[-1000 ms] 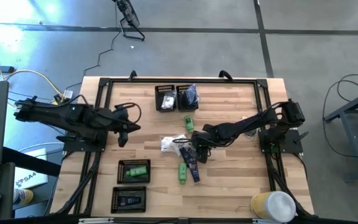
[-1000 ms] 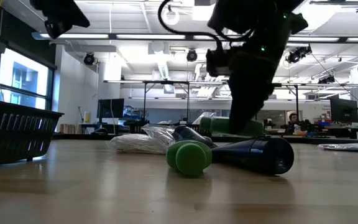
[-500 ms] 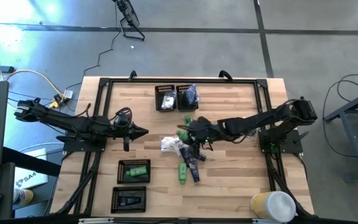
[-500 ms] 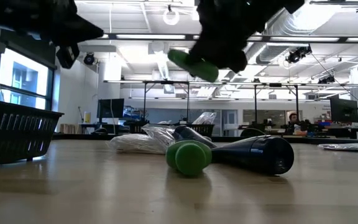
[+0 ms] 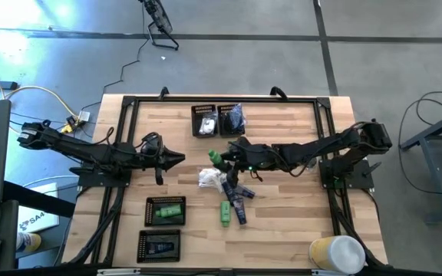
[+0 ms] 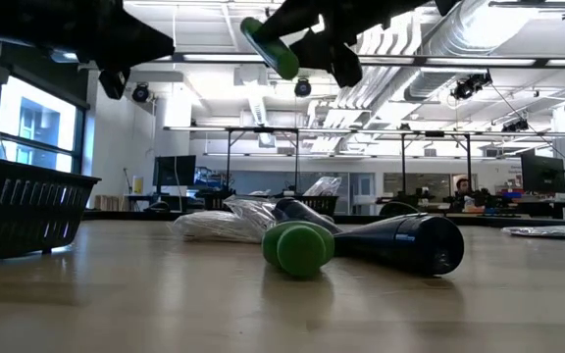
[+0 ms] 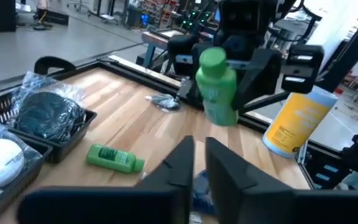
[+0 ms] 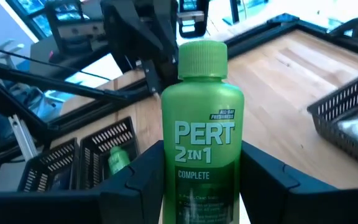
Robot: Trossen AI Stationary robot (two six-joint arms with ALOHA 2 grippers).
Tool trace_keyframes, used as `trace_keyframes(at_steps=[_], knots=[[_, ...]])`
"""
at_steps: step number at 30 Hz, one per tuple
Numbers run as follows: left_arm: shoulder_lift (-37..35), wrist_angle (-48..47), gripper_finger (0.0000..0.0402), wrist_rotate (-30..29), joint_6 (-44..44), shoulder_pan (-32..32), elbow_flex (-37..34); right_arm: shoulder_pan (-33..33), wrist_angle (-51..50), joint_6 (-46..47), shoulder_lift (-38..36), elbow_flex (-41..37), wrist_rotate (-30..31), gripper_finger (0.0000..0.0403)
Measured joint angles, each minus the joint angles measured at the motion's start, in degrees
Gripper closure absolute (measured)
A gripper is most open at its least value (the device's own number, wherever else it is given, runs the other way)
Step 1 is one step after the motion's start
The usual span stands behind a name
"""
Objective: Pick & Place Travel size toiletries
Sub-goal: Put the green shampoo into the middle left basket
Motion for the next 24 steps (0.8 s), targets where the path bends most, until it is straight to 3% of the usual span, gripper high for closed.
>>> trace_keyframes(at_steps=[7,11,16,19,24], knots=[[5.4,10.4,0.0229,0.4,2.1,0.0,0.0,0.0,0.9,-0.6,0.0,0.0,0.0,0.0241],[10.2,19.4,0.0178,2.9,5.2,0.0,0.0,0.0,0.9,-0.9,0.0,0.0,0.0,0.0242],[16.8,26.3,0.0162,4.4,-0.3,2.3,0.3,0.0,0.9,-1.6,0.0,0.0,0.0,0.024],[20.5,26.6,0.0161,10.3,-6.2,6.2,1.9,0.0,0.9,-1.9,0.0,0.0,-0.6,0.0241],[26.2,26.9,0.0161,18.4,-5.7,10.1,7.6,0.0,0.9,-1.8,0.0,0.0,-1.6,0.0239]])
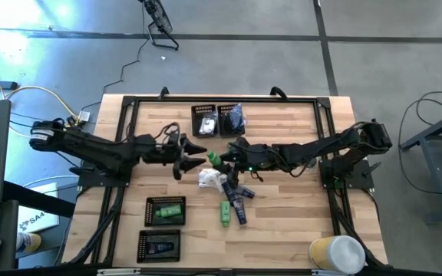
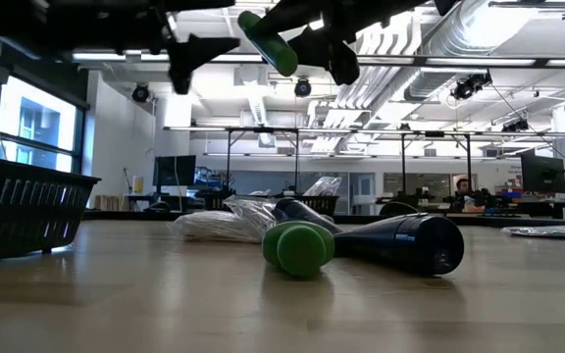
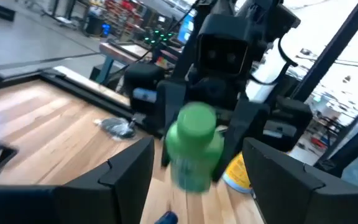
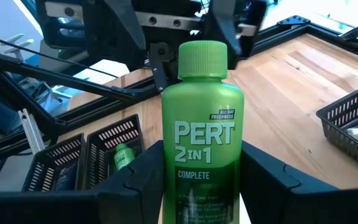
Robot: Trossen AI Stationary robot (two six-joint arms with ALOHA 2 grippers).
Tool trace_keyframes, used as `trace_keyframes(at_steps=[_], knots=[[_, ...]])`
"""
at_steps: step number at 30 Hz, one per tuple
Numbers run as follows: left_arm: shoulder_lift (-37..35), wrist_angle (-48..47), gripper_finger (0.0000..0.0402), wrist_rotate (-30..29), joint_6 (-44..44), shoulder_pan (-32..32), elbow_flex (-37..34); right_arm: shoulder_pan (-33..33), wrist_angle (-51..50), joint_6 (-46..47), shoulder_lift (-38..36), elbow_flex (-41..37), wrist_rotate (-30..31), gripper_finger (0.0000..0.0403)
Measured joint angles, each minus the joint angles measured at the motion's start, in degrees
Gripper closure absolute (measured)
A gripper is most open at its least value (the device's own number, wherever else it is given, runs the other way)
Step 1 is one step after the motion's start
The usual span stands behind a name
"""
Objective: Pick & Place Travel size toiletries
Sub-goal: Put the green shampoo into the middle left basket
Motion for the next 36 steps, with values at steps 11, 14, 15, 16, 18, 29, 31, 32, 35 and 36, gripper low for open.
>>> trace_keyframes(at_steps=[11,14,15,16,18,29,31,32,35,36], knots=[[8.3,-0.7,0.0161,4.4,4.3,0.7,7.3,0.0,0.2,0.0,0.0,0.0,0.0,0.024],[8.9,-0.3,0.0161,4.4,4.3,0.7,7.8,0.0,0.5,-0.6,0.0,0.0,0.0,0.0241],[8.9,-0.4,0.0161,4.4,4.3,0.7,7.8,0.0,0.4,-0.7,0.0,0.0,0.0,0.0241],[8.9,-0.4,0.0161,4.4,4.3,0.7,7.8,0.0,0.4,-0.8,0.0,0.0,0.0,0.024],[8.9,-0.4,0.0161,4.4,4.3,0.7,7.8,0.0,0.3,-0.9,0.0,0.0,0.0,0.0239],[8.9,-0.1,0.0229,3.9,4.3,0.7,7.8,0.0,0.4,-0.9,0.0,0.0,-0.1,0.0239],[8.9,0.7,0.024,3.8,4.3,0.8,7.7,0.0,0.4,-0.9,-0.1,0.1,0.0,0.0241],[8.9,1.2,0.0241,3.8,4.3,0.8,7.7,0.0,0.5,-0.8,-0.1,0.1,0.0,0.0241],[9.0,2.1,0.0232,3.6,4.1,0.8,7.7,0.0,0.7,-0.9,-0.2,0.1,0.1,0.024],[9.0,2.2,0.0225,3.4,4.1,0.8,7.7,0.0,0.7,-0.9,-0.2,0.1,0.1,0.024]])
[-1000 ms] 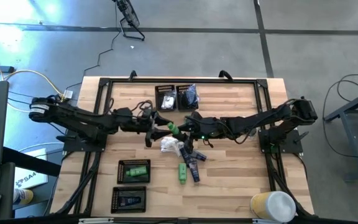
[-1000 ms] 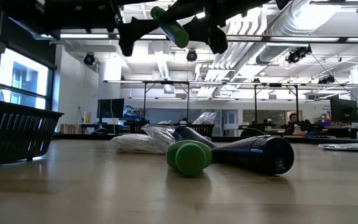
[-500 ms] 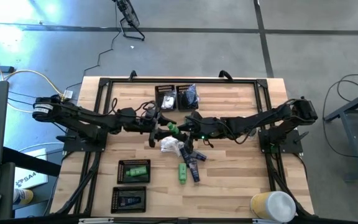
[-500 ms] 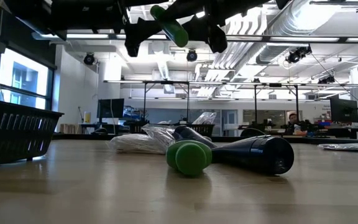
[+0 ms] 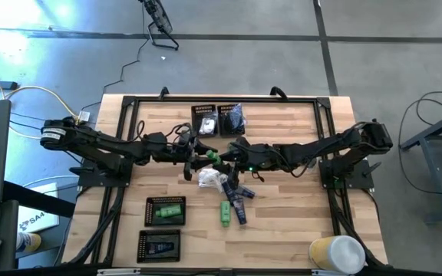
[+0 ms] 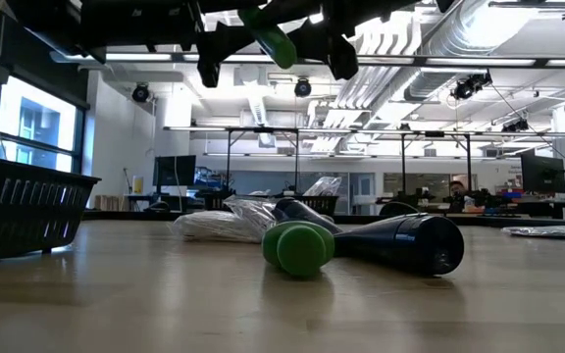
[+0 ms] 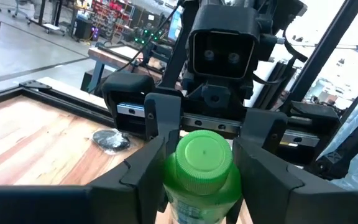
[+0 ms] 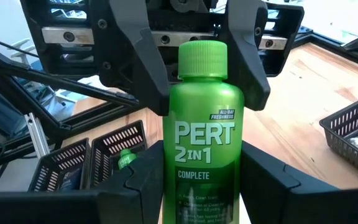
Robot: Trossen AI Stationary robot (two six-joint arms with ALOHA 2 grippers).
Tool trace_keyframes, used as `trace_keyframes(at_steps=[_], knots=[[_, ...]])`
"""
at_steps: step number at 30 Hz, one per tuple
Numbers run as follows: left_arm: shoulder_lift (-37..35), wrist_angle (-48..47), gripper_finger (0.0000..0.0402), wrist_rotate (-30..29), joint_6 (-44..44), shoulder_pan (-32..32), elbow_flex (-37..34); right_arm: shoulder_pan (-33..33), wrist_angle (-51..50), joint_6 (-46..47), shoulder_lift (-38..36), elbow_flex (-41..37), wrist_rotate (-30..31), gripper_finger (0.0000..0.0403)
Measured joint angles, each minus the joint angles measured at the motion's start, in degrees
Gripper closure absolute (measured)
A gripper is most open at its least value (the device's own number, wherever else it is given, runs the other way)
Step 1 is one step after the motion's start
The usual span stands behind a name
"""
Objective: Pick & Place Travel size toiletries
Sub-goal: Put the green shampoo into the middle left basket
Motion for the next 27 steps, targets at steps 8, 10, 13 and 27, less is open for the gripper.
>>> trace_keyframes(at_steps=[8,10,13,27], knots=[[0.0,2.5,0.0214,-0.2,-0.8,0.0,0.1,0.0,-0.8,0.0,0.2,-0.1,-0.3,0.0239],[0.0,2.4,0.0222,-0.3,-0.8,0.0,0.1,0.0,-0.7,0.0,0.2,-0.1,-0.3,0.0239],[0.0,2.2,0.0233,-0.3,-0.8,0.0,0.1,0.0,-0.8,0.0,0.2,-0.1,-0.3,0.0239],[-0.1,-1.1,0.0243,-0.7,-2.1,0.0,0.1,0.0,-0.7,0.2,0.2,-0.1,-0.2,0.0238]])
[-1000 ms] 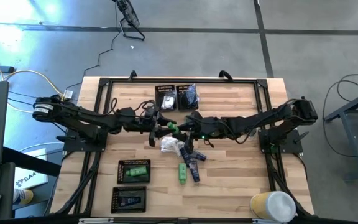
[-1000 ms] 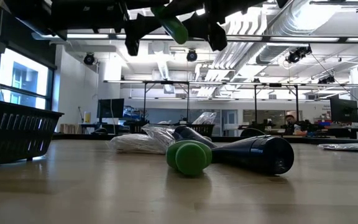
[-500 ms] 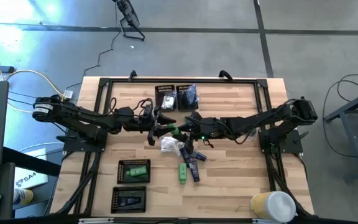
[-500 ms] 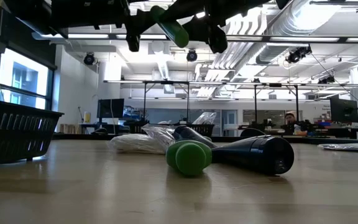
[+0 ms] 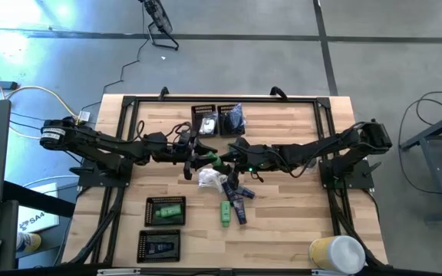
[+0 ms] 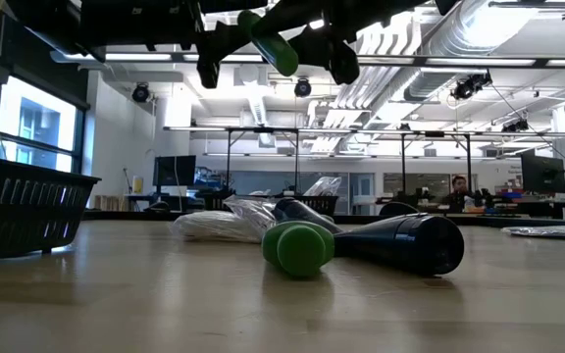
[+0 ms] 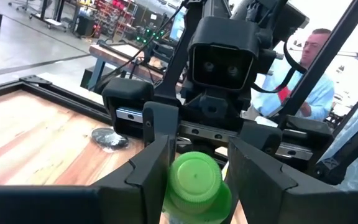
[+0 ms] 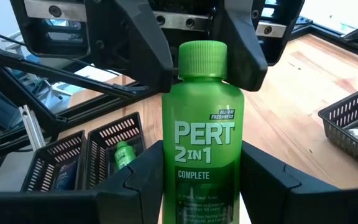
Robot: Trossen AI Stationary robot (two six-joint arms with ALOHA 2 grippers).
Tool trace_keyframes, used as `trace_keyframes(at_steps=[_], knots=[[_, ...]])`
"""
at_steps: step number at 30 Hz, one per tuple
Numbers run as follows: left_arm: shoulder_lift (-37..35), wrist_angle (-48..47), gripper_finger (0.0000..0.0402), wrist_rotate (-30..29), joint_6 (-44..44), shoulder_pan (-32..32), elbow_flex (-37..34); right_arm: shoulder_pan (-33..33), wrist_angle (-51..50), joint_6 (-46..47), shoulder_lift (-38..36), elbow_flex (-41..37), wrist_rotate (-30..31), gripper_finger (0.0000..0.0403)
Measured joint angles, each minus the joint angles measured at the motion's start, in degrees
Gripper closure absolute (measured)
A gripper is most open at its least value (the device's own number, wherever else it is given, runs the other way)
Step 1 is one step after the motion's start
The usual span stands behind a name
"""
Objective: Pick & Place Travel size toiletries
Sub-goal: Put the green shampoo into the middle left basket
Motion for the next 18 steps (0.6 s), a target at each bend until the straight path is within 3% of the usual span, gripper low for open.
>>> trace_keyframes(at_steps=[13,18], knots=[[0.3,-0.2,0.0243,-0.2,0.0,0.0,0.0,0.0,0.4,0.0,0.0,0.0,-0.2,0.024],[0.3,-0.1,0.0269,-0.2,0.0,0.0,0.0,0.0,0.3,0.0,0.0,0.0,-0.2,0.0239]])
